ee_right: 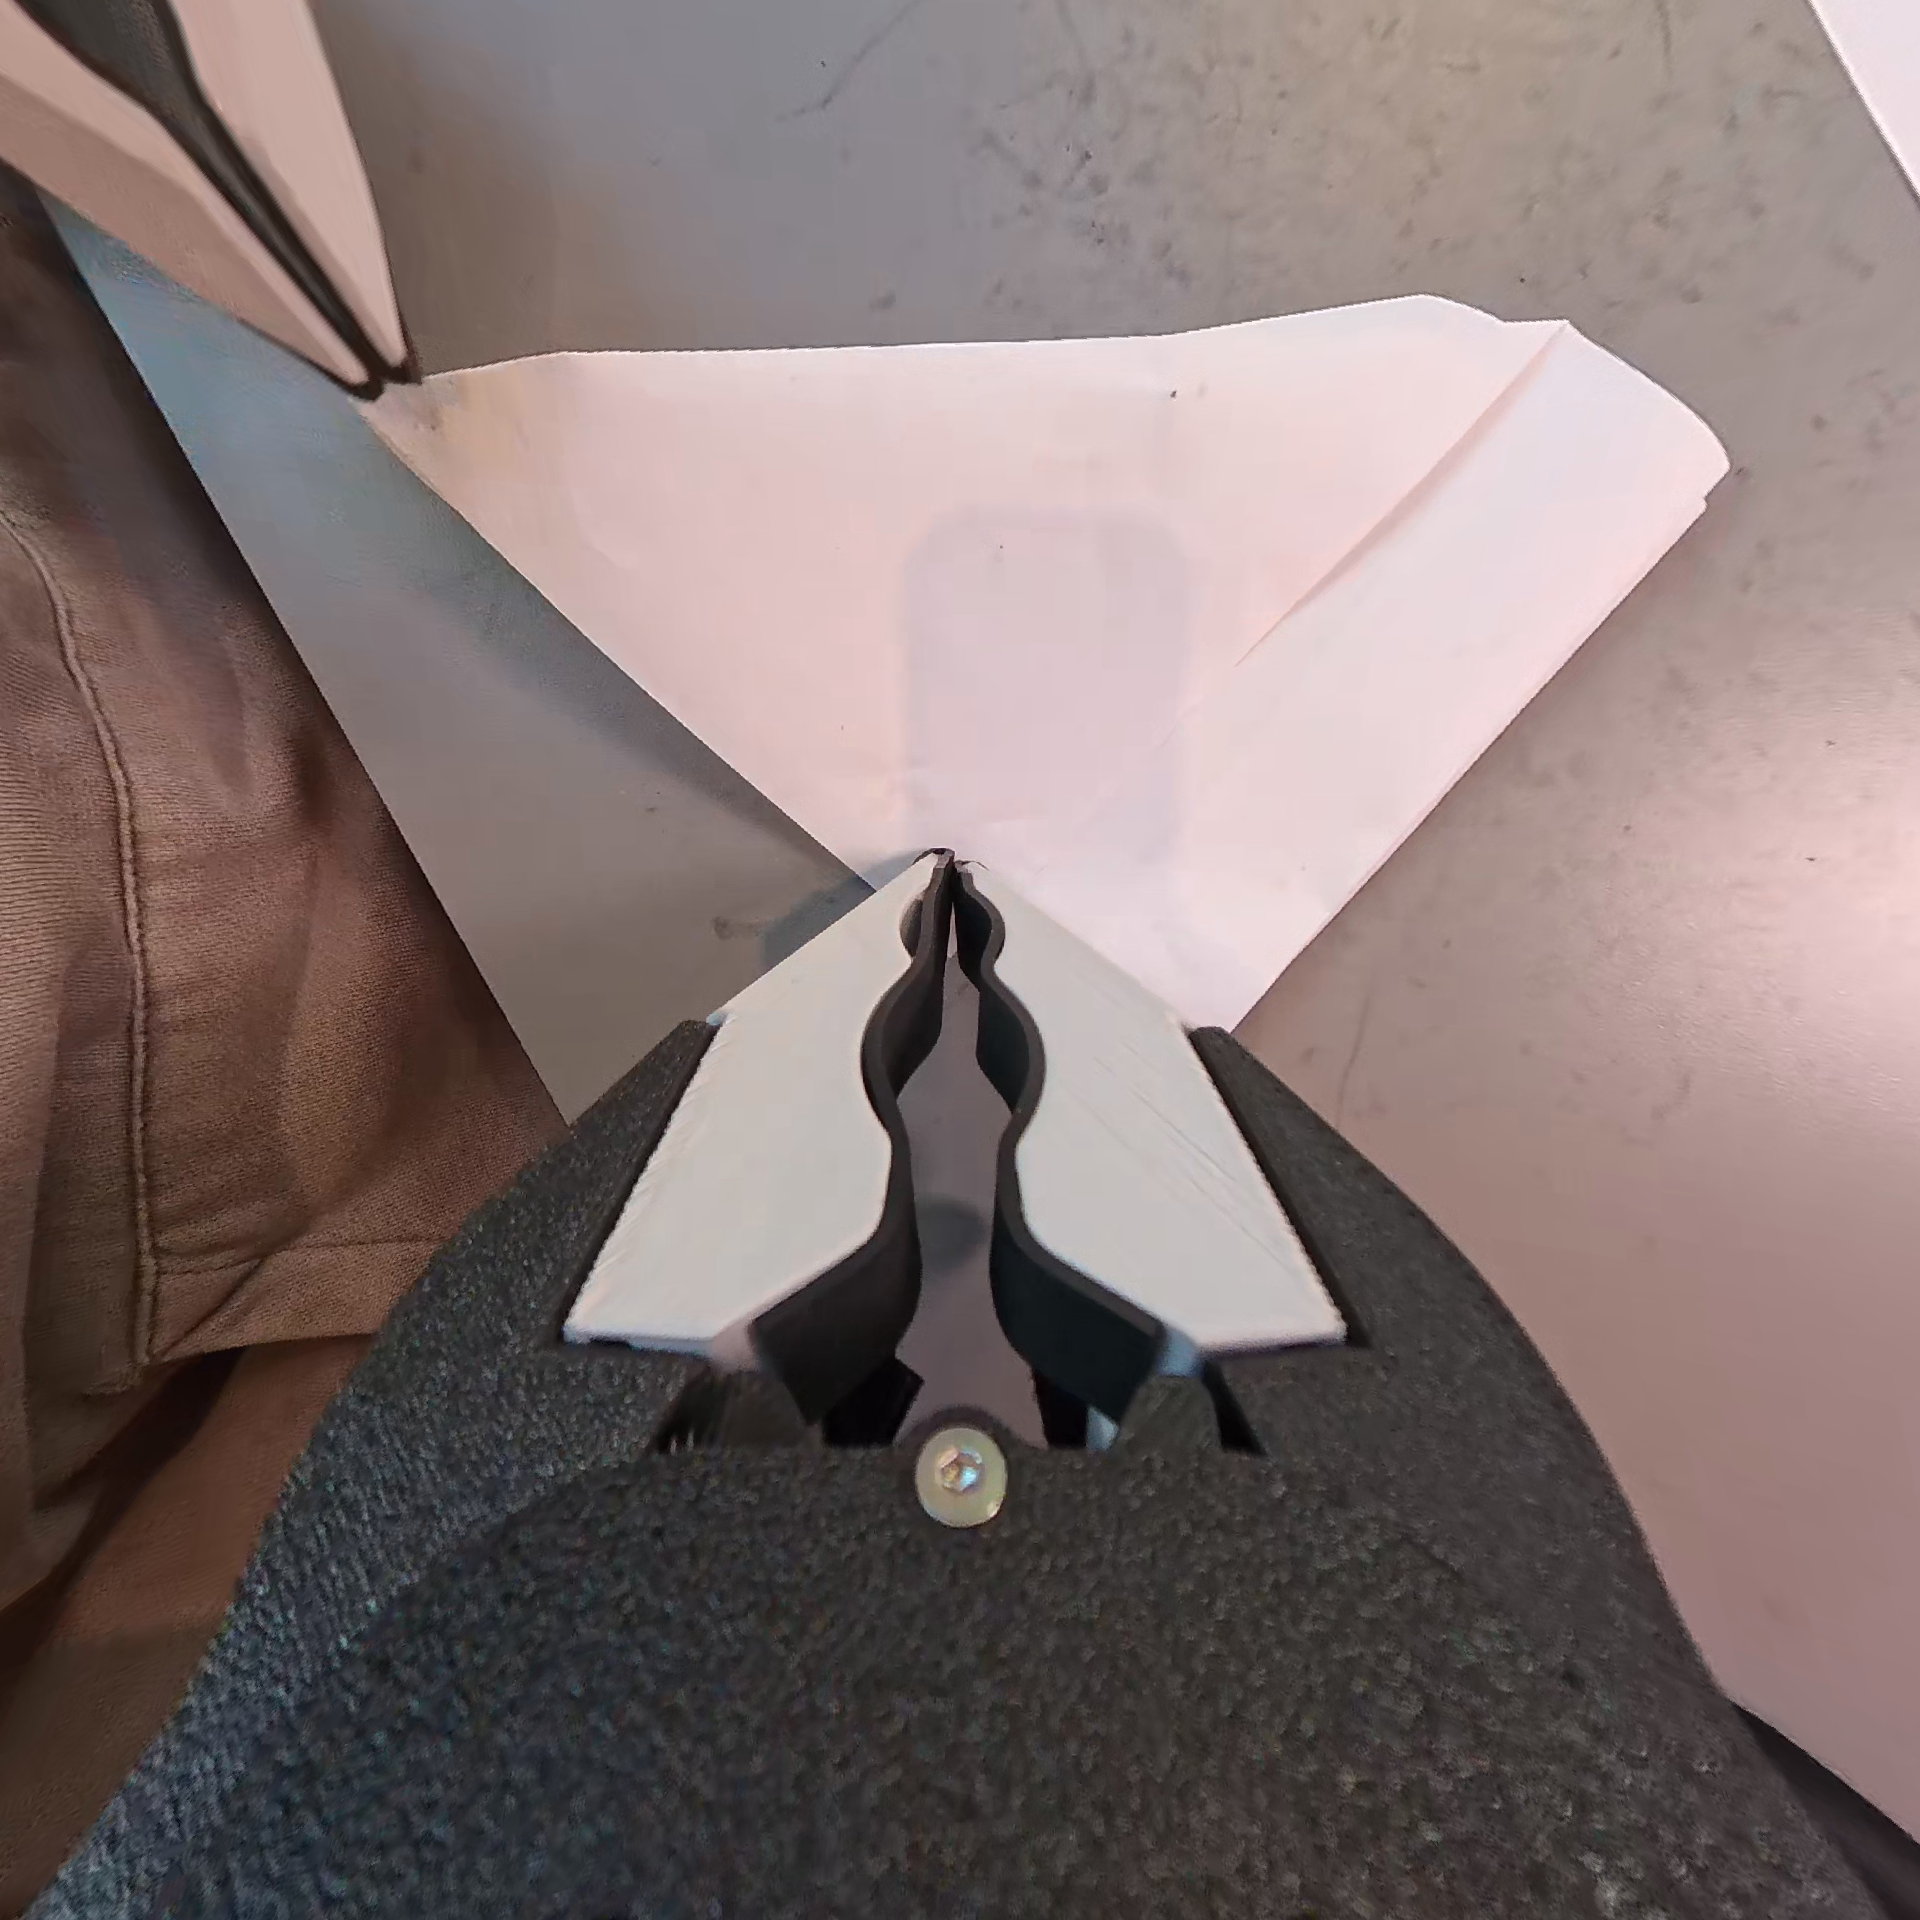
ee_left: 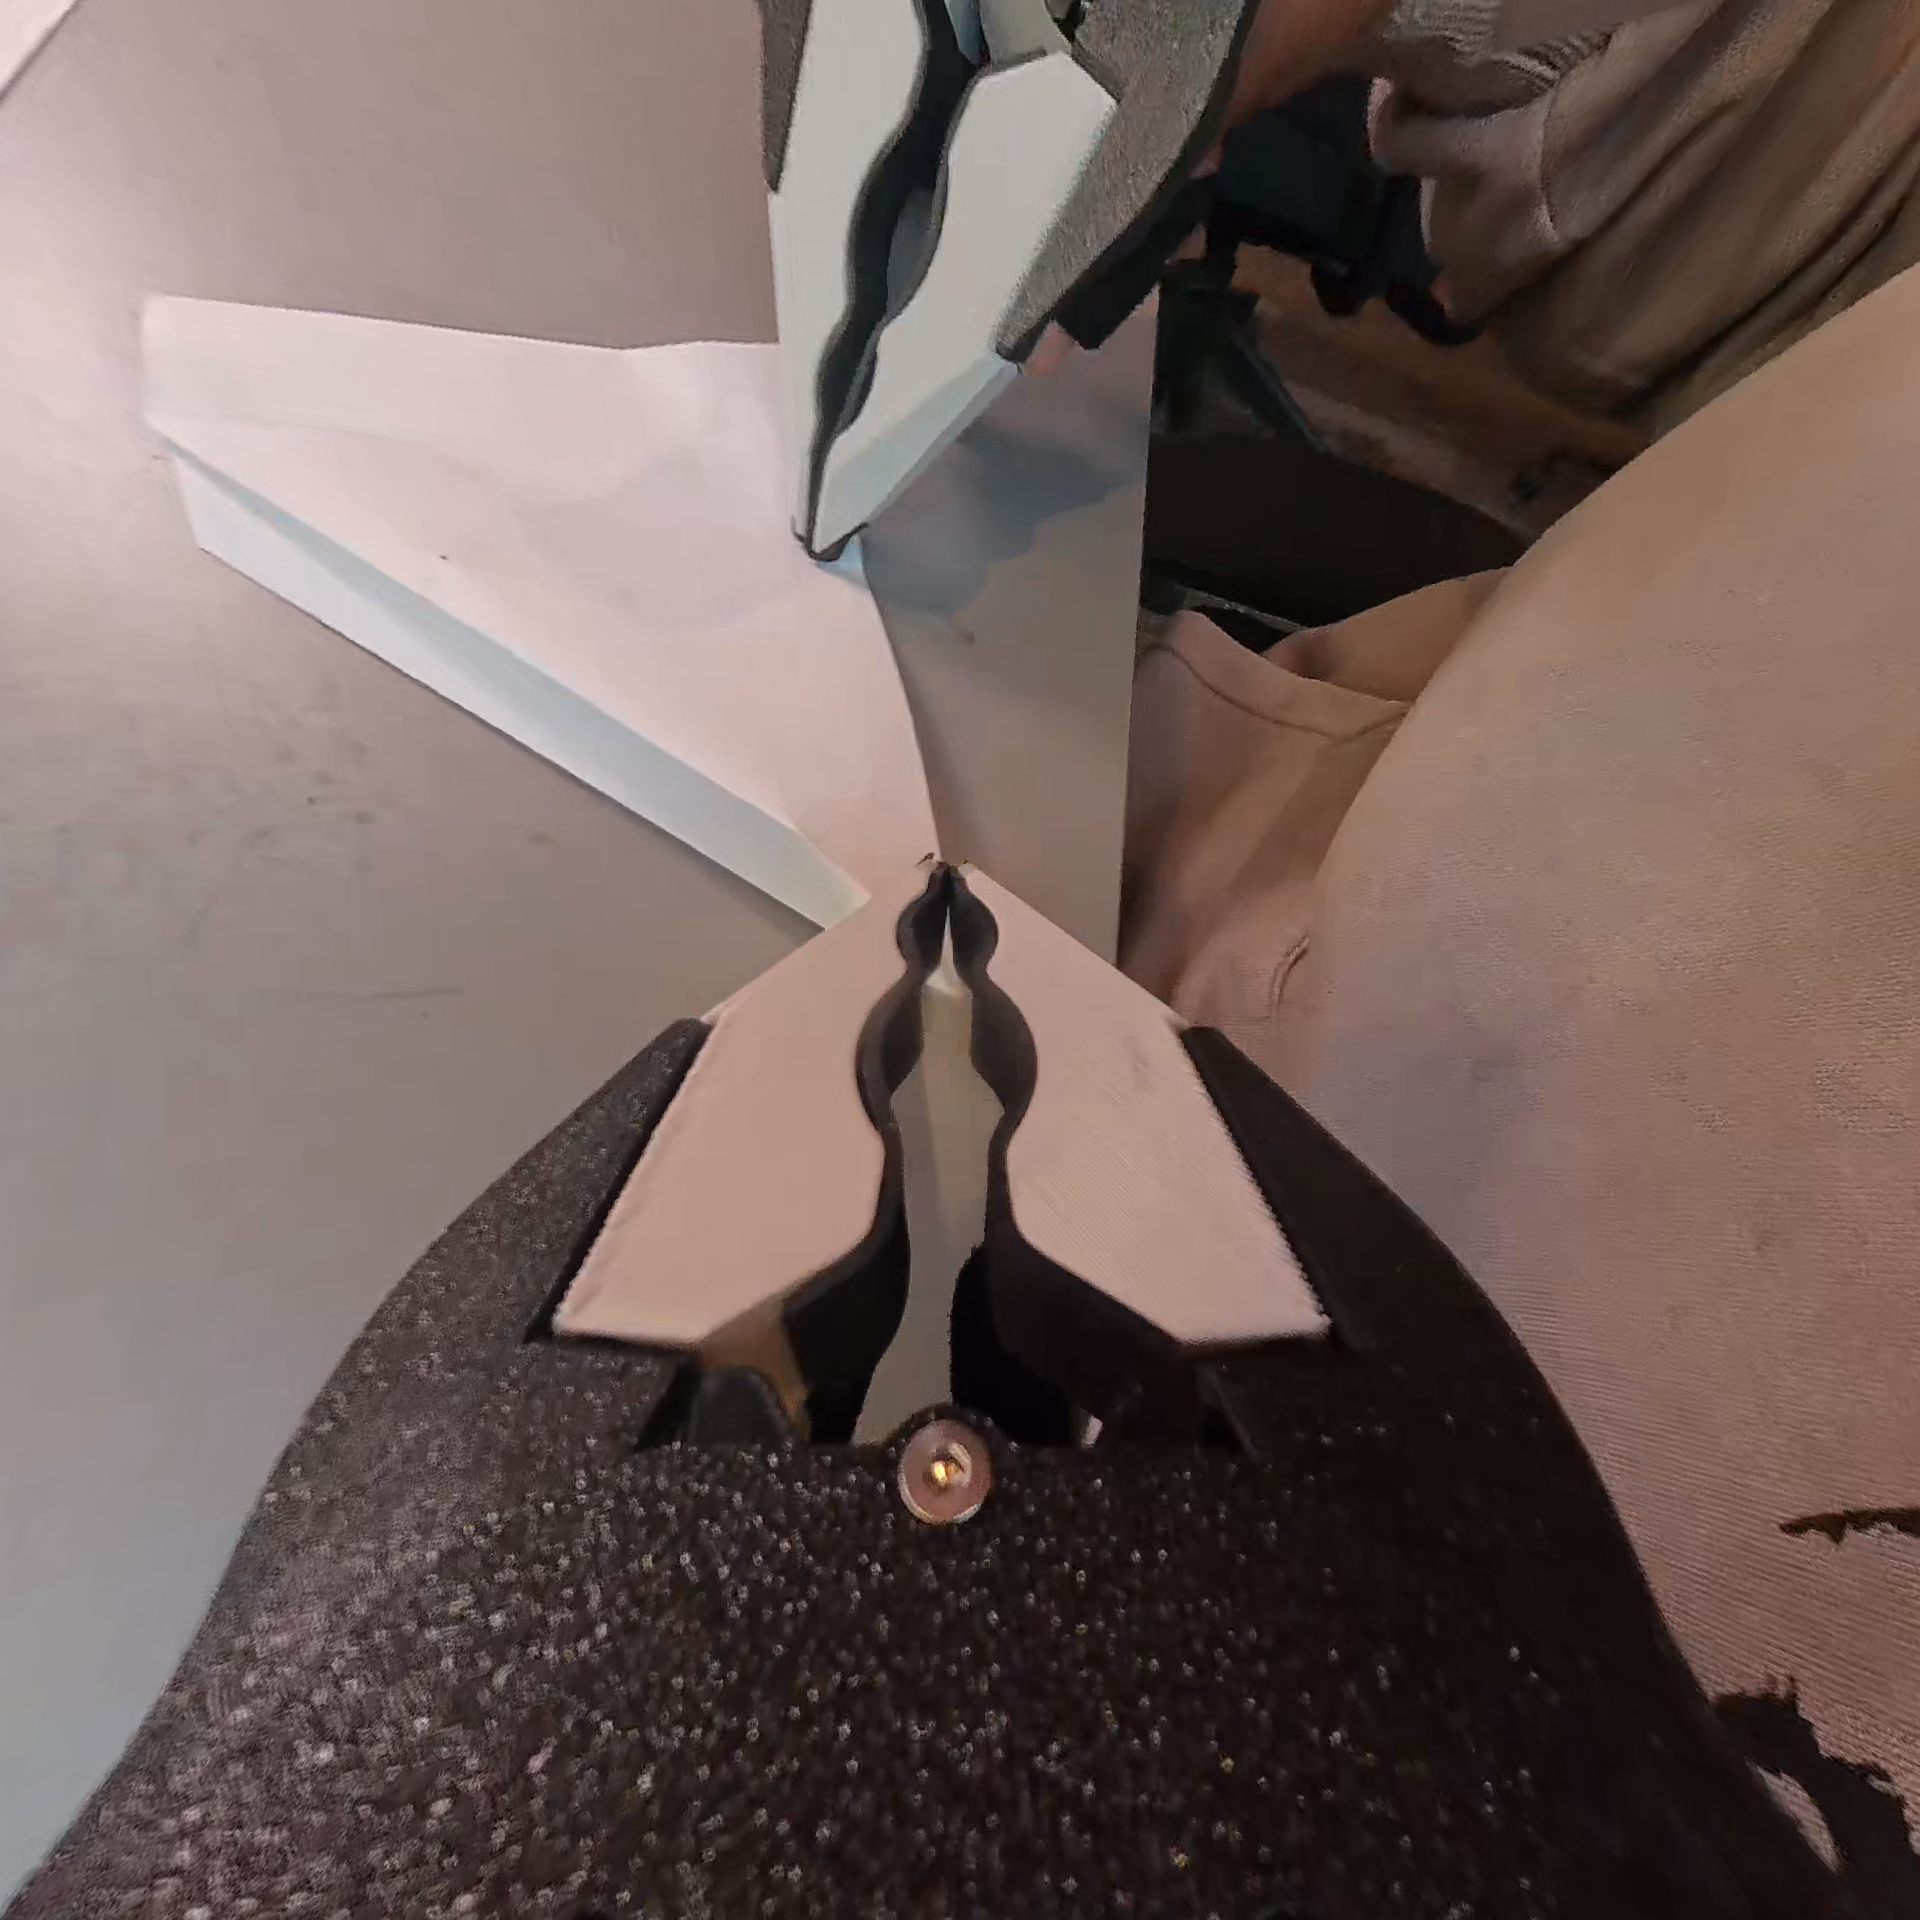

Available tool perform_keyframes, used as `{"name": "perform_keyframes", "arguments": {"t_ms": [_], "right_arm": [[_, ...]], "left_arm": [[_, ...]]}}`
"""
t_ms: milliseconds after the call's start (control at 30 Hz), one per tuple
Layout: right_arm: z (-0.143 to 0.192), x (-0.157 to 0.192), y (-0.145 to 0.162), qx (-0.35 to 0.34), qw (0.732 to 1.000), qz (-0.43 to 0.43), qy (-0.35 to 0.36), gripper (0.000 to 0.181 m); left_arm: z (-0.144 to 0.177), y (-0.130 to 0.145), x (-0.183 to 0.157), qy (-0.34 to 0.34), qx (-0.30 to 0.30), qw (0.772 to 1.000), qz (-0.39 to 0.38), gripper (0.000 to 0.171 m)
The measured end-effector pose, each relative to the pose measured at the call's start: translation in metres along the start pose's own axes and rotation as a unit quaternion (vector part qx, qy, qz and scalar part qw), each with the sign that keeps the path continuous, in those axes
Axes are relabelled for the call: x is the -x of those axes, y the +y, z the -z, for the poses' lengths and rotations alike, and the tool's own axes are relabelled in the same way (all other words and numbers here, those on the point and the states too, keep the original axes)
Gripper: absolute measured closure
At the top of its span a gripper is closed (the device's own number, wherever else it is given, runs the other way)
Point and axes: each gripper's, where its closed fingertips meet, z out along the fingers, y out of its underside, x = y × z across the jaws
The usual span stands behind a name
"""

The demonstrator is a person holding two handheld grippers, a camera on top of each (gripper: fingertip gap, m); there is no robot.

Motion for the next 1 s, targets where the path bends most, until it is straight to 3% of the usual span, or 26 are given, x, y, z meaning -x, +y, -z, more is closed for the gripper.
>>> {"name": "perform_keyframes", "arguments": {"t_ms": [367,700,1000], "right_arm": [[0.0,0.0,0.0,-0.005,1.0,-0.002,0.001,0.181],[0.0,0.001,-0.001,-0.013,1.0,0.0,0.007,0.181],[-0.001,0.001,-0.002,-0.022,1.0,-0.001,0.012,0.181]], "left_arm": [[-0.016,0.026,0.004,-0.032,0.065,0.996,-0.049,0.171],[-0.013,0.012,-0.011,-0.014,0.046,0.996,-0.072,0.171],[-0.028,0.025,-0.024,-0.003,0.083,0.992,-0.094,0.171]]}}
